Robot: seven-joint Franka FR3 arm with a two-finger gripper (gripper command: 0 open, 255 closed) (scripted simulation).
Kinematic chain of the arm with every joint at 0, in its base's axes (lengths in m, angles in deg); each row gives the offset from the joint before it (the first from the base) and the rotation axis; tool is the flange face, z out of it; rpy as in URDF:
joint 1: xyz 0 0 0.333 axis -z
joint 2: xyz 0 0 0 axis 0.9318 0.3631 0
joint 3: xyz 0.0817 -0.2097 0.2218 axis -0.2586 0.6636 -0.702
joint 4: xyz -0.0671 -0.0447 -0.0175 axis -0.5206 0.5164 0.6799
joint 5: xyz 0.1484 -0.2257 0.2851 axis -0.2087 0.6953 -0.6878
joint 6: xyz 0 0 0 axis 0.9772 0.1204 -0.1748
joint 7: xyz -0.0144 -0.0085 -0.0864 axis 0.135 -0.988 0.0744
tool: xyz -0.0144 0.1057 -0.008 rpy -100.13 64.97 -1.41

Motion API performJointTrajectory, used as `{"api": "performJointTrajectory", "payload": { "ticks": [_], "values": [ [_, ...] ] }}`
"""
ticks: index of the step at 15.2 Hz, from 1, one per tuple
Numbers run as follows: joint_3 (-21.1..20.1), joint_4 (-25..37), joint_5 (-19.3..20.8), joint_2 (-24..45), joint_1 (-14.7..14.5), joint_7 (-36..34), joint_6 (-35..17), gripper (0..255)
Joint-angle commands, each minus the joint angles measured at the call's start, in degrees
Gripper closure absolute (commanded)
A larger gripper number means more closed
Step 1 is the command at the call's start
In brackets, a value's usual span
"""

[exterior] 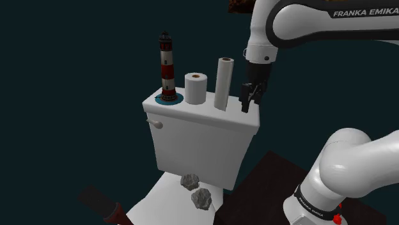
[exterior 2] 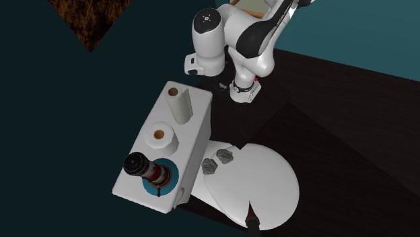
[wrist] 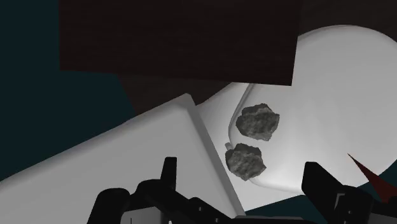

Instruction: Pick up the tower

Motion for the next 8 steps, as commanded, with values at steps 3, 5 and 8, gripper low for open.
{"api": "performJointTrajectory", "payload": {
  "ticks": [3,5,8],
  "values": [
    [-0.74,0.97,-0.14,2.41,-0.01,-0.41,-4.30,0],
    [-1.47,2.15,-0.16,4.88,0.02,-0.86,-8.45,0],
    [-2.56,4.29,0.01,8.63,0.14,-1.60,-14.35,0]
  ]
}}
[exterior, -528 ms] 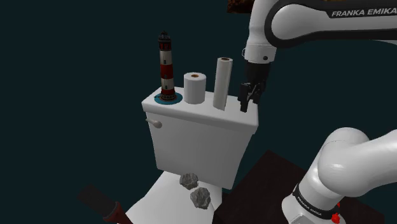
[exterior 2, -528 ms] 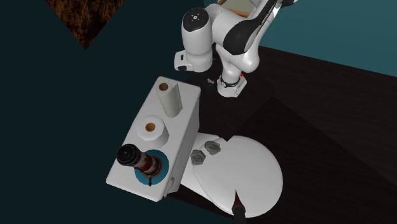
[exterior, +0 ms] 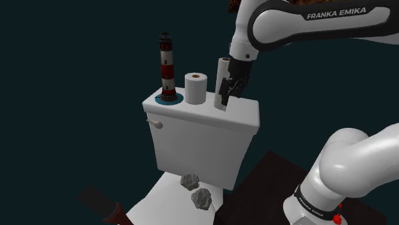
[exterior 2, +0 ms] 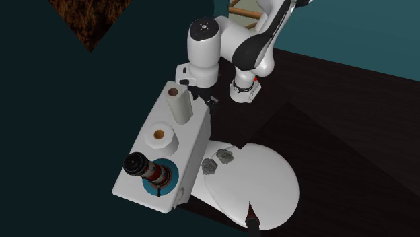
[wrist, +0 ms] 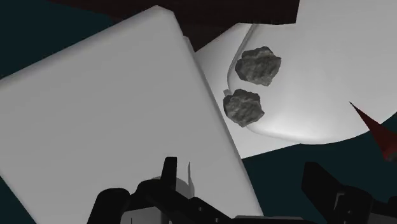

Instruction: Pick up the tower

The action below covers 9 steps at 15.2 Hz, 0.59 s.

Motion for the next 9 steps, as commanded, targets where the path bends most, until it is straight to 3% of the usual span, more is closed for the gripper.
{"api": "performJointTrajectory", "payload": {
  "ticks": [1,9],
  "values": [
    [-0.66,1.51,0.23,2.52,0.15,-0.43,-4.11,0],
    [-3.62,9.57,2.48,12.55,1.05,-3.17,-17.40,0]
  ]
}}
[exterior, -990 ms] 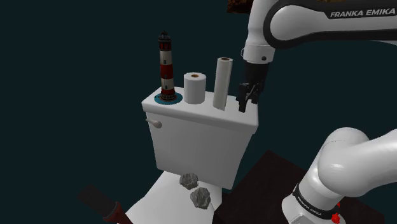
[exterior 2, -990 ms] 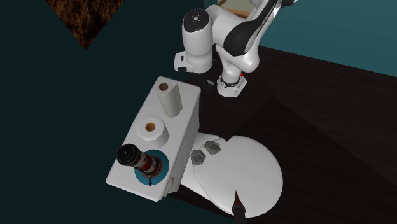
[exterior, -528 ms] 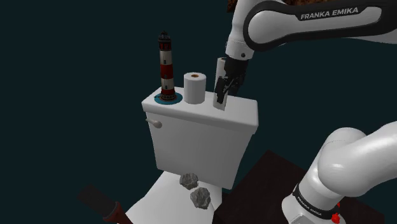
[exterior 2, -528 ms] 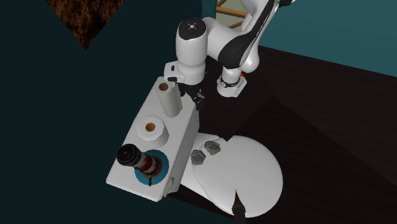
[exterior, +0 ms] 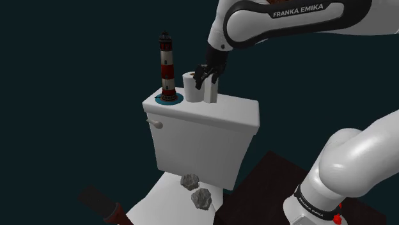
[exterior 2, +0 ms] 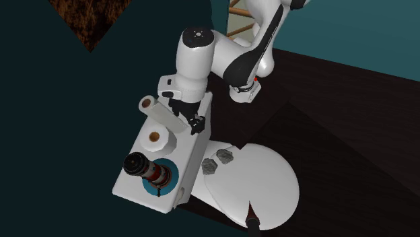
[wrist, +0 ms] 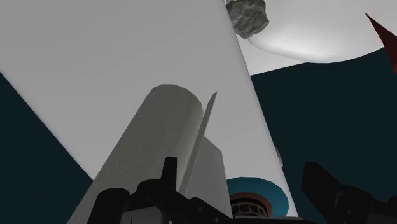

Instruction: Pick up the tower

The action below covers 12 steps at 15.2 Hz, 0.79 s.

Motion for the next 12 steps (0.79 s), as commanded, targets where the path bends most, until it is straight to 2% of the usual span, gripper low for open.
{"api": "performJointTrajectory", "payload": {
  "ticks": [1,12],
  "values": [
    [-1.07,1.60,0.79,2.41,0.16,-1.21,-3.77,0],
    [-5.31,17.39,9.04,15.77,2.03,-7.64,-16.20,0]
  ]
}}
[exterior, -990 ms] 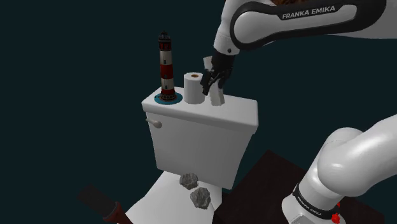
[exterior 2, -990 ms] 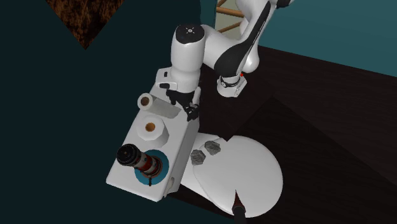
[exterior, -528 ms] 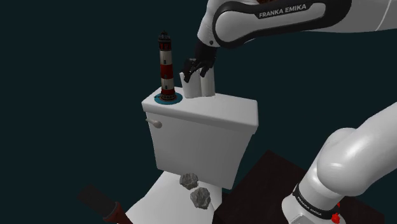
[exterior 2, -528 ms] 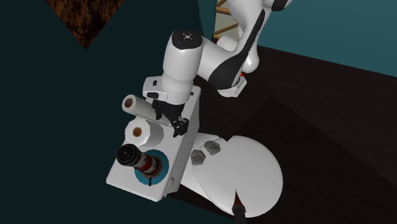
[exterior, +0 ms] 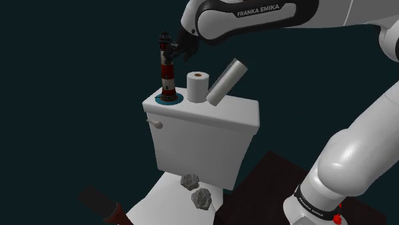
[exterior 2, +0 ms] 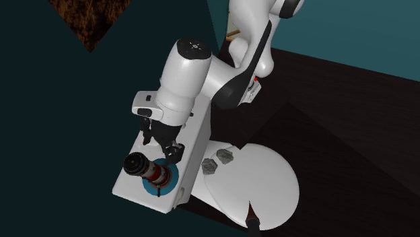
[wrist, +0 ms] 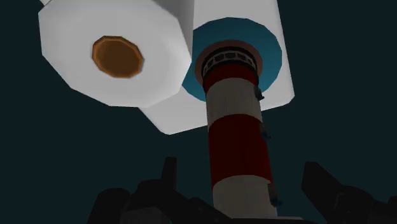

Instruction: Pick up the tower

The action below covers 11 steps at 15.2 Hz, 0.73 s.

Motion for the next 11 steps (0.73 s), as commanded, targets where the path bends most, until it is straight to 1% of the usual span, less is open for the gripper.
{"api": "performJointTrajectory", "payload": {
  "ticks": [1,3,4,11],
  "values": [
    [-0.85,3.53,2.17,2.46,0.22,-1.68,-1.62,0],
    [-1.51,7.05,4.46,4.89,0.36,-3.24,-3.07,0],
    [-1.49,7.14,4.53,4.96,0.33,-3.28,-3.11,0],
    [-1.52,1.36,5.64,4.96,0.49,-4.68,-8.82,0]
  ]
}}
